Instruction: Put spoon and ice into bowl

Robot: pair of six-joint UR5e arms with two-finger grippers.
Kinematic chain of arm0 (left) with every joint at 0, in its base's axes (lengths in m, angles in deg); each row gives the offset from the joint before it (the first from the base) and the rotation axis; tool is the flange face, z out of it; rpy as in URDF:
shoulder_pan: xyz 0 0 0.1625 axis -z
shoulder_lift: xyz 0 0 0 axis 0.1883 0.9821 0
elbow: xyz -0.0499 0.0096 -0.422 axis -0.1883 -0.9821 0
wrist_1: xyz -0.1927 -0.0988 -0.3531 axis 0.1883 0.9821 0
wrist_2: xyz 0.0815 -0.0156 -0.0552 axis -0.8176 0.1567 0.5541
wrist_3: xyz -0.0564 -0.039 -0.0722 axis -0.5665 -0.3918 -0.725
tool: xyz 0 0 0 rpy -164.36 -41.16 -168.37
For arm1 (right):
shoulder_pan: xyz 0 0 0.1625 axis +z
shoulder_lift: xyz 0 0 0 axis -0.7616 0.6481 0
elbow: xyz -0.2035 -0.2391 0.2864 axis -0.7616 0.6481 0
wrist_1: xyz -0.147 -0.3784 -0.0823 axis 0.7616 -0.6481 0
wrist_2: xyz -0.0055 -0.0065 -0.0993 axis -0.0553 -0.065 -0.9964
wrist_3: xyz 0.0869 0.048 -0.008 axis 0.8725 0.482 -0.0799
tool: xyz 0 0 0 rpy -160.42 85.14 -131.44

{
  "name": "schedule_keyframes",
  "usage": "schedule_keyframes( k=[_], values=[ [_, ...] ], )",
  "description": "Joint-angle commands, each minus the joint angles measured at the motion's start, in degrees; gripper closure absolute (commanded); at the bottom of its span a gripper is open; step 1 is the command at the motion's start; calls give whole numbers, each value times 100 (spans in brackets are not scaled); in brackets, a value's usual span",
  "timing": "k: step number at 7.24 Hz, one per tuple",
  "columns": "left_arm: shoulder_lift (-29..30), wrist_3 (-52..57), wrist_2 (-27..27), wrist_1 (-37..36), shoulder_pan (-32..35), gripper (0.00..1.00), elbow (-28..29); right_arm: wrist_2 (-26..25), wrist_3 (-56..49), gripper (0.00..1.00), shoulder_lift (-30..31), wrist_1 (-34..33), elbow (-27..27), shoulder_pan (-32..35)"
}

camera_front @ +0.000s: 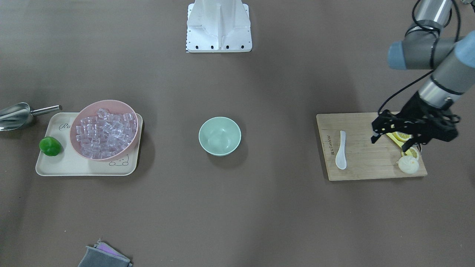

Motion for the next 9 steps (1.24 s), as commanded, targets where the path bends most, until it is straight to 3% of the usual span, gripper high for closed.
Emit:
schedule_keyframes(
  k=[1,3,5,7,8,9],
  values=[
    [-33,-114,-163,48,-360,3,92,24,590,0,-52,229,-119,-92],
    [-68,-114,-154,57,-379,33,92,59,743,0,-44,229,-331,-127],
    [-77,-114,-154,48,-405,44,162,120,743,0,-53,229,-392,-145],
    [-77,-114,-154,57,-414,44,232,199,743,0,-44,220,-481,-171],
    [-77,-114,-154,57,-414,53,233,199,743,0,-44,220,-481,-180],
    [-77,-97,-146,48,-423,73,233,208,743,0,-44,220,-481,-189]
  ],
)
